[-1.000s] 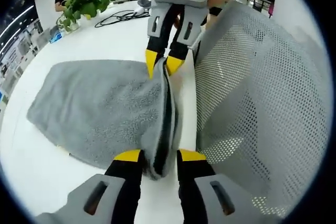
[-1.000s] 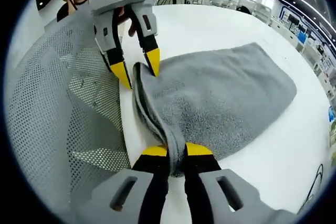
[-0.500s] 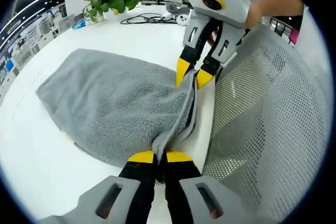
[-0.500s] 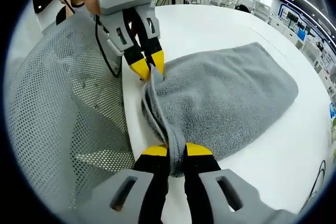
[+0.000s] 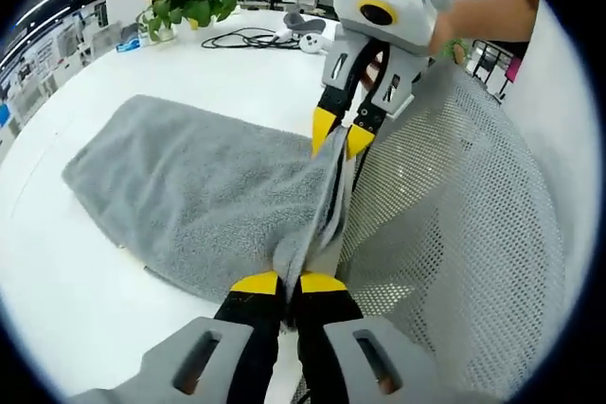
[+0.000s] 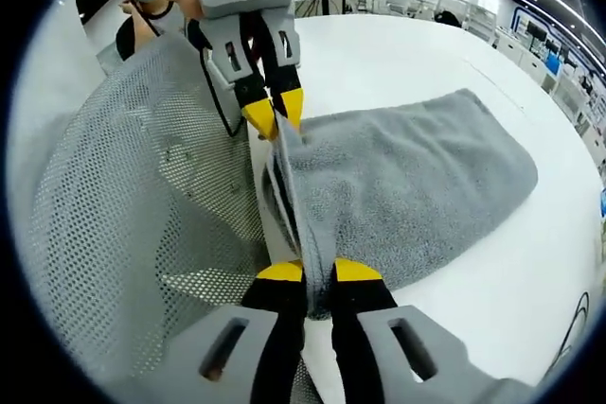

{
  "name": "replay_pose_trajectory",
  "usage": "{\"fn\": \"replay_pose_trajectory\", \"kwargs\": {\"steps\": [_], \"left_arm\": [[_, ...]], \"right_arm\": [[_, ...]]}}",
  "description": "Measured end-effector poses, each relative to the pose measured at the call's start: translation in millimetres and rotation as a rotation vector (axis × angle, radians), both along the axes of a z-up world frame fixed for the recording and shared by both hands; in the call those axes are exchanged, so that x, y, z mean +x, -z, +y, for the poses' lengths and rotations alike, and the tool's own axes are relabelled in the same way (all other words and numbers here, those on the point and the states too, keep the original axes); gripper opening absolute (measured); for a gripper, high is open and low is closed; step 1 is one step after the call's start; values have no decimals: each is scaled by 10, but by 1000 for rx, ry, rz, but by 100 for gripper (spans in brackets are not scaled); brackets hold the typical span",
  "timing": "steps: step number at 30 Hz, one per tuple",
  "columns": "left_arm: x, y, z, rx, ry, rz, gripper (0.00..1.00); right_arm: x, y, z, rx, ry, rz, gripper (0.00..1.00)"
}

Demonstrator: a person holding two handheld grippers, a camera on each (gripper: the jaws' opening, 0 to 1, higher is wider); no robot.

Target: Fold the towel on the table until its edges align and the towel forms a compact rectangular stack.

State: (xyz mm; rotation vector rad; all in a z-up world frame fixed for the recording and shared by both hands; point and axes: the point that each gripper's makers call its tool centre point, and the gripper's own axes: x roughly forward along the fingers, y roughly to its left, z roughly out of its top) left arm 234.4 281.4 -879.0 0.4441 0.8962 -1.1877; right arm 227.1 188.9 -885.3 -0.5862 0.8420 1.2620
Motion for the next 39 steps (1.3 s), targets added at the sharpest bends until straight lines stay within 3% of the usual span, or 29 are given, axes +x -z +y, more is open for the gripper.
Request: {"fn": "replay_pose_trajectory", "kwargs": {"steps": [11,21,27,35,39], "left_arm": [[97,-260,11,-48,-37,3,4],[181,-507,45,-111,-80,-20,4],[217,-677,93,-139,-104,-46,4],[212,-789,121,-161,-122,-49,4],[199,-854,106,-174,-122,-34,4]], "right_arm": [[49,-218,17,54,34,12,6],[94,-416,51,67,11,-1,6],[119,-568,112,103,45,11,6],[126,-715,149,140,66,9,6],[120,-785,137,150,83,39,6]]}}
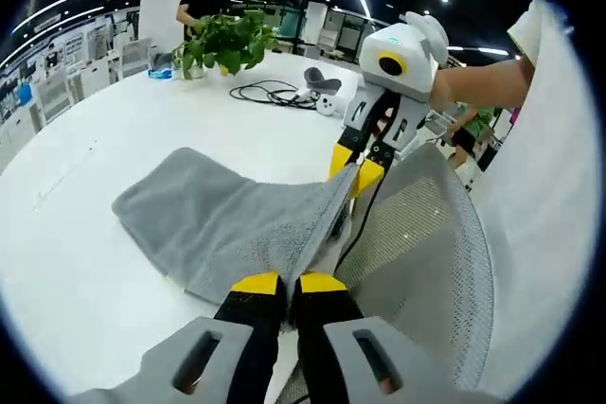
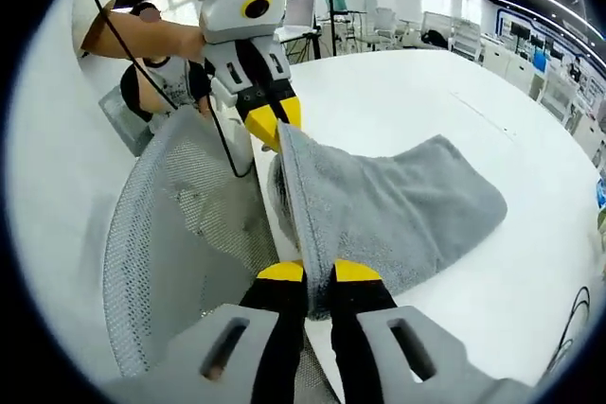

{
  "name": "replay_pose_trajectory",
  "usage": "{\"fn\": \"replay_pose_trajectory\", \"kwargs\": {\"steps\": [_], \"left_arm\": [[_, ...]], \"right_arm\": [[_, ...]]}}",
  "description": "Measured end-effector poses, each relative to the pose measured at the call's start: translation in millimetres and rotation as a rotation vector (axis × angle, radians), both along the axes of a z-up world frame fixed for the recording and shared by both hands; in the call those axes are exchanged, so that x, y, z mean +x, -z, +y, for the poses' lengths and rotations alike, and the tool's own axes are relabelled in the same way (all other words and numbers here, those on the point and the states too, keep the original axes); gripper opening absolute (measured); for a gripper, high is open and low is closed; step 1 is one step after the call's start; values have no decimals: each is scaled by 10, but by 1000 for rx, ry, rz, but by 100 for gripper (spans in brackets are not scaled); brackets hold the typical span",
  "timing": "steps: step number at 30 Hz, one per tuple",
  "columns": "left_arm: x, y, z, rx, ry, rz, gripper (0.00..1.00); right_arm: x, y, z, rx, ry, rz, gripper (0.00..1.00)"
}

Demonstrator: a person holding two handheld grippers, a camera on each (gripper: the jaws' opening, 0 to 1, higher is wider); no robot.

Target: Fold the towel on the table until its edges align and the towel forms a compact rectangular stack.

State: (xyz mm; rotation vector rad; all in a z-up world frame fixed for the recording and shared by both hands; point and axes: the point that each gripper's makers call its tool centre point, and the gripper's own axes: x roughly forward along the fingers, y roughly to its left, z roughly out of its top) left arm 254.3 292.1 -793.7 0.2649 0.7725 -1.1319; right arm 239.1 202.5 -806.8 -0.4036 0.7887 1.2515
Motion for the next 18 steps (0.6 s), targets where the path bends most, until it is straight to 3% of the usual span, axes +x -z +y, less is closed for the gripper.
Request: {"fn": "replay_pose_trajectory", "kwargs": {"steps": [7,18], "left_arm": [[-56,-141,-49,-31,23,35,4],[225,-205,-81,-37,-17,1,5]], "right_arm": [[-42,-146,-39,22,6,56,6],[245,-245,-65,35,50,10,6]]}}
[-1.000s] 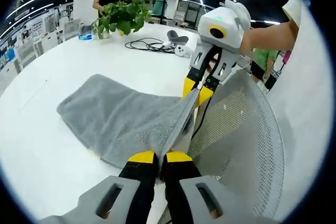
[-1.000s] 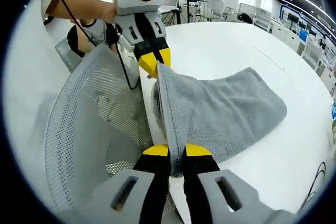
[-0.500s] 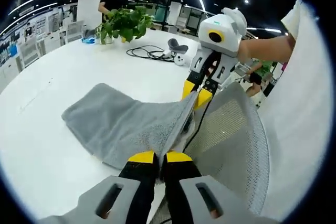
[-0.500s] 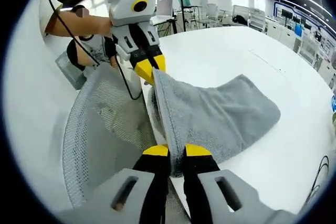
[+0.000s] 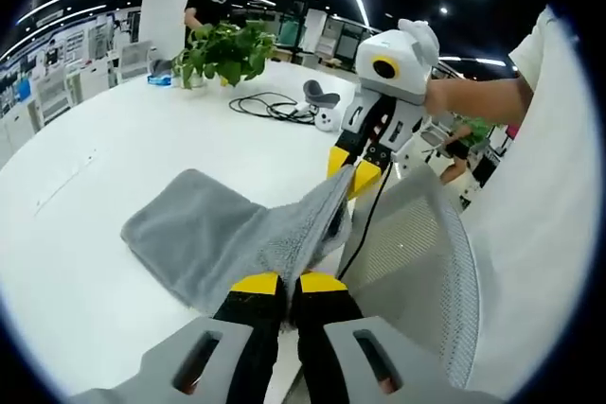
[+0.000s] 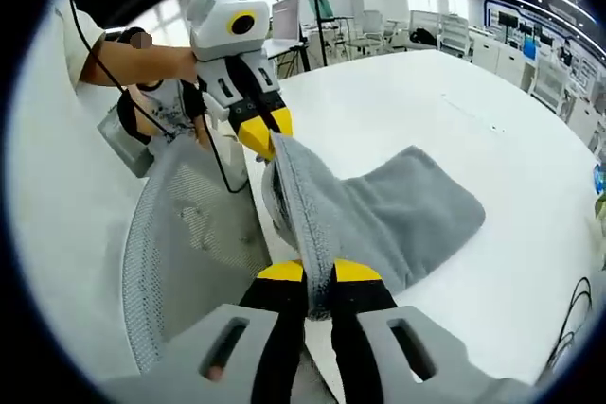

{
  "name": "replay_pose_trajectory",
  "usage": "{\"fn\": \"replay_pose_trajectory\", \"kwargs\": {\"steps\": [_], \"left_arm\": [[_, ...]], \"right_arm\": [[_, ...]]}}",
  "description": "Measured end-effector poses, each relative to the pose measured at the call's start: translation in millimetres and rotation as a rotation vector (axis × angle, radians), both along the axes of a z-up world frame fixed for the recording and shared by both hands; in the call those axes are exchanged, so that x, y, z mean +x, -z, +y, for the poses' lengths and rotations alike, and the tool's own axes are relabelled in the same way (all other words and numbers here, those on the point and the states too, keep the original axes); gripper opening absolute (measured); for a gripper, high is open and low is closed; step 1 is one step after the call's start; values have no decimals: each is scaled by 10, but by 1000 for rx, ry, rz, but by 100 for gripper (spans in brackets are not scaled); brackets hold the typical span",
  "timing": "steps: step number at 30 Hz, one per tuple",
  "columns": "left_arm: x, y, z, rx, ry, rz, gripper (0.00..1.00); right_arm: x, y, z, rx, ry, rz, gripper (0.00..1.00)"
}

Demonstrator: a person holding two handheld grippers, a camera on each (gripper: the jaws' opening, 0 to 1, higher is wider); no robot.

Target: Fold the towel on the table until its edges align and the towel forms a compact rectangular stack.

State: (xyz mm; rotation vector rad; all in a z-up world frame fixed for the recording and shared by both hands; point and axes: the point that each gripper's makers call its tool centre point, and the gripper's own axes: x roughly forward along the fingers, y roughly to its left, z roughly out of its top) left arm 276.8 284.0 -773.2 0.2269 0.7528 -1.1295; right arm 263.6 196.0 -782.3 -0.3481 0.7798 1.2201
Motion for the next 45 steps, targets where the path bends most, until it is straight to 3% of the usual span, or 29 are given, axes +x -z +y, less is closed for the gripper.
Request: {"fn": "replay_pose_trajectory", "kwargs": {"steps": [8,24,30,36,45], "left_arm": [[238,-68,-23,-8,-56,-25,5],[610,-120,-41,-34,-166,-40,5],[566,-139,-48,-20,-149,-38,5],[560,-133,-44,-15,-144,-44,5],[362,-149,31,-35,-82,-22,5]], "right_arm": [[251,-96,-25,6,48,-83,6],[606,-207,-51,47,158,-115,6],[539,-218,-46,69,150,-71,6],[563,-218,-45,64,150,-87,6],[353,-239,33,86,103,-46,6]]}}
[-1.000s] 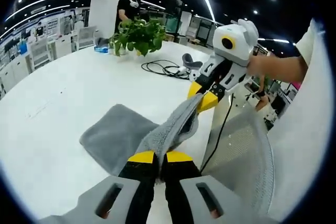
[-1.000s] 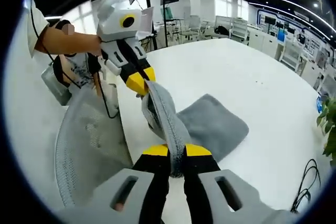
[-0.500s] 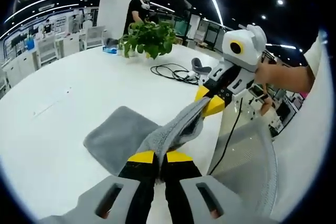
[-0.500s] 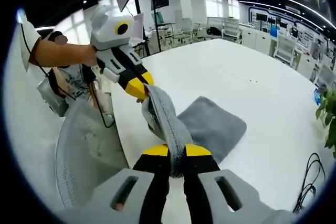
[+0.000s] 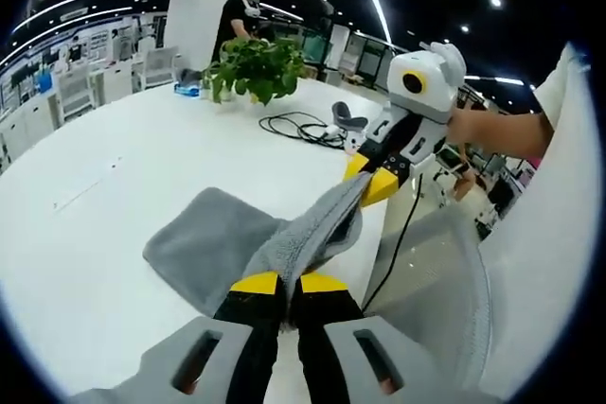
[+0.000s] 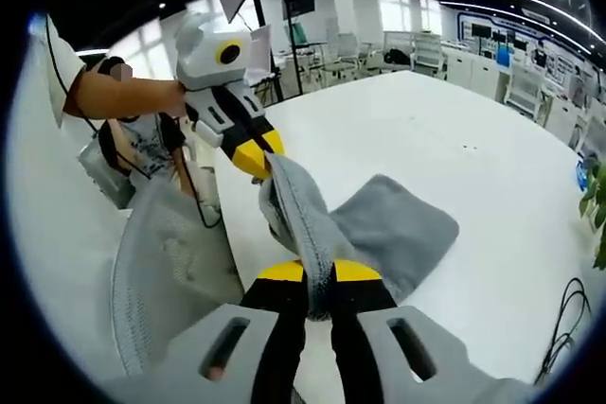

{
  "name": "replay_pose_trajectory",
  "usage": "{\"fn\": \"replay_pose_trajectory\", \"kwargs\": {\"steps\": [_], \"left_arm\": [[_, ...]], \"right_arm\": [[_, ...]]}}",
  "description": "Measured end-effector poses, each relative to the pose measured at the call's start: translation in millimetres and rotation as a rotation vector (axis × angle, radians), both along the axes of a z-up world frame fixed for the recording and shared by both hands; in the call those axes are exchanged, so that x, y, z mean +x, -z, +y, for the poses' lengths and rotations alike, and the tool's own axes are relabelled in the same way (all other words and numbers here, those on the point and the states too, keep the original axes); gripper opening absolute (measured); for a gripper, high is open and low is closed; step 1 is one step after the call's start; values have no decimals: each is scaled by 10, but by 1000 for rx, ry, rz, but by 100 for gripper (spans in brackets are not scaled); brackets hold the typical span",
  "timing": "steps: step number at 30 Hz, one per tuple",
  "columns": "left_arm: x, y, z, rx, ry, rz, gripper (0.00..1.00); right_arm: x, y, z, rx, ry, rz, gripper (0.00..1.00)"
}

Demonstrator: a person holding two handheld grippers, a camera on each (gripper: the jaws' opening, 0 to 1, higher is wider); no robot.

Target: Fold the towel on the table until its edges align and the towel forms a compact rectangular stack.

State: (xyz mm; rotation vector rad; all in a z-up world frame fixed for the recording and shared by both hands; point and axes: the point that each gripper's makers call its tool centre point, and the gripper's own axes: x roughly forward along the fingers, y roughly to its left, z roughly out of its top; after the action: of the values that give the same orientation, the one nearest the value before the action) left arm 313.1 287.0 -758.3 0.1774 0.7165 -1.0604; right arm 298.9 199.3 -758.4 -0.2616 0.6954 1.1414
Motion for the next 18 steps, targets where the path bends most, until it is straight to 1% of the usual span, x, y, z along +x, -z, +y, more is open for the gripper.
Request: {"fn": "replay_pose_trajectory", "kwargs": {"steps": [2,5,11,12,18], "left_arm": [[-52,5,16,5,12,6,5],[-126,-5,44,7,29,6,5],[-182,7,53,3,34,19,5],[-199,7,53,2,37,24,5],[-277,-20,43,-4,51,47,5]], "right_arm": [[-56,11,24,4,-14,12,6],[-124,24,46,14,-29,14,6],[-227,48,69,27,-36,46,6],[-255,48,72,33,-39,61,6],[-338,29,72,55,-47,102,6]]}}
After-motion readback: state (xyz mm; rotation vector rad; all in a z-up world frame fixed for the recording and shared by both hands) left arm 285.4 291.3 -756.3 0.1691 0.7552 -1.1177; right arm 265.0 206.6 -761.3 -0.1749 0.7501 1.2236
